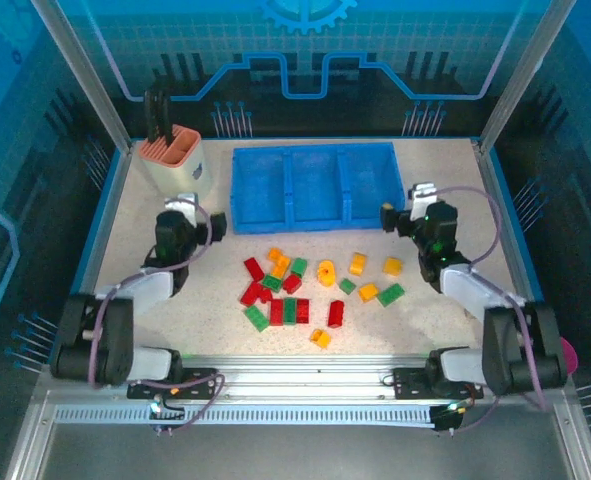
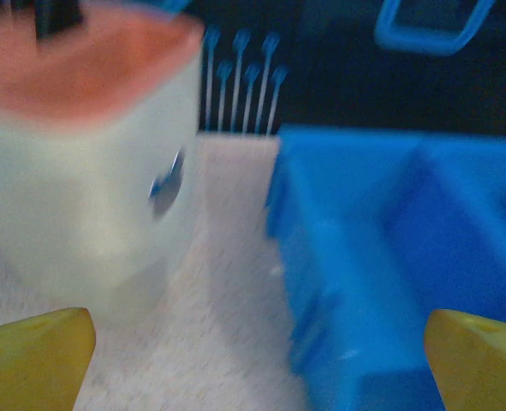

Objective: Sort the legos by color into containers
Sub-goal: Pick up the lego from the middle-right of the table.

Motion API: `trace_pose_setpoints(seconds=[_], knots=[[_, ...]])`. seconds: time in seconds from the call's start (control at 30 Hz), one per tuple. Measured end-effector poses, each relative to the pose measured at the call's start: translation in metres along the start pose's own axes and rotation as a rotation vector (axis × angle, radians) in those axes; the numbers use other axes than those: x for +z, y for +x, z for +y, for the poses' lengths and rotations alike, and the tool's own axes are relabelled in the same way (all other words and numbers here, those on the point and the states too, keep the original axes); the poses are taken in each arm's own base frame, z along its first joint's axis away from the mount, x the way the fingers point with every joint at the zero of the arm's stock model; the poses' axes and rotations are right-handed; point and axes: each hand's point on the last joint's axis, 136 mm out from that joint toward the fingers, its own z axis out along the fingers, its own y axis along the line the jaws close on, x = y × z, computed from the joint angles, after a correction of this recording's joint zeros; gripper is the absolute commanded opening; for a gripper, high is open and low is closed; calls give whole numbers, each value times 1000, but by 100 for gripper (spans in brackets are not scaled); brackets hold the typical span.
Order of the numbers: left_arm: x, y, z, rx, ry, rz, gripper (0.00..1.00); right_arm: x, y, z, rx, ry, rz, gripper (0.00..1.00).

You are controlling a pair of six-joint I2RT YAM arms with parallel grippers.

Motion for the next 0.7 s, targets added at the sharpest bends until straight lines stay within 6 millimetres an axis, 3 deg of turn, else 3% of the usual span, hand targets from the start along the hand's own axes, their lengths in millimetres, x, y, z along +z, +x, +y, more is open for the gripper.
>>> trace_pose_setpoints(seconds=[0.1,0.2,0.4,0.7], knots=[[-25,-54,-32,-7,70,-44,99,-15,0,-6,113,57,48,100],[-44,-75,-49,-8,120,-6,99,-22,31,-11,194,94,188,96],[-65,-58,-58,9,166,176,99,-33,96,-5,311,120,505,90],[-80,-26,-58,51,194,294,99,-46,165,0,361,184,797,87]])
